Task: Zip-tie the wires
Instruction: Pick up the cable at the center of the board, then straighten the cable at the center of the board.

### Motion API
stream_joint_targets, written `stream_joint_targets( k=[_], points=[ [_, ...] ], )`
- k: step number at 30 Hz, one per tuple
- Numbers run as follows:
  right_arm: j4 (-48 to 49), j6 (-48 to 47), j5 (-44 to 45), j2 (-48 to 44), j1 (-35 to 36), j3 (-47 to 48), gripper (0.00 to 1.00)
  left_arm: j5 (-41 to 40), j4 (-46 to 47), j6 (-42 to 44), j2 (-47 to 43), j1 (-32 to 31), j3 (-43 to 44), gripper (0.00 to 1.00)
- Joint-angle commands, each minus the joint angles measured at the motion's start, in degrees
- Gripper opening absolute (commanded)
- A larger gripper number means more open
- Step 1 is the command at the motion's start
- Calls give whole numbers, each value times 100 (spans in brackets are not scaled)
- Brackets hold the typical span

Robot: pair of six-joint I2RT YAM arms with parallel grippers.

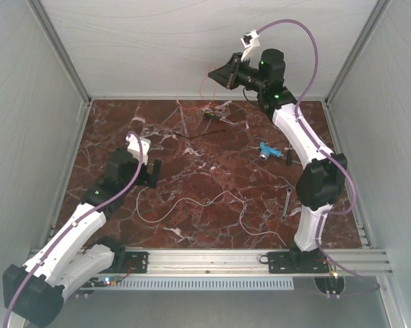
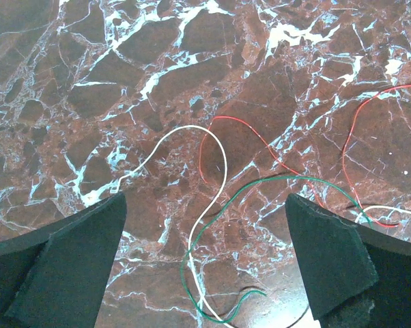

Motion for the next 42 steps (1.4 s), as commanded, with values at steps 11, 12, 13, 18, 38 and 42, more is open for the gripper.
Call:
stream_joint_targets(
  k=[11,12,13,18,38,42],
  points=[
    [357,-1151,-558,-1262,781,728,0,-11,639,10,-784,38,-81,99],
    [355,-1149,-566,-1301,800,794,0,-21,690,32,-904,38,-110,99],
    [354,-1111,-570,-1341,810,867,0,-7,744,72,-1035,38,-155,99],
    [330,-925,-744,-1610,871,1132,0,658,1073,180,-1701,55,-374,99],
    [214,-1118,-933,-2734,1351,1032,0,3811,2969,-2204,-1250,55,193,99],
    [249,-1113,-955,-2794,1398,1023,0,3742,3328,-2378,-880,55,212,98]
  ],
)
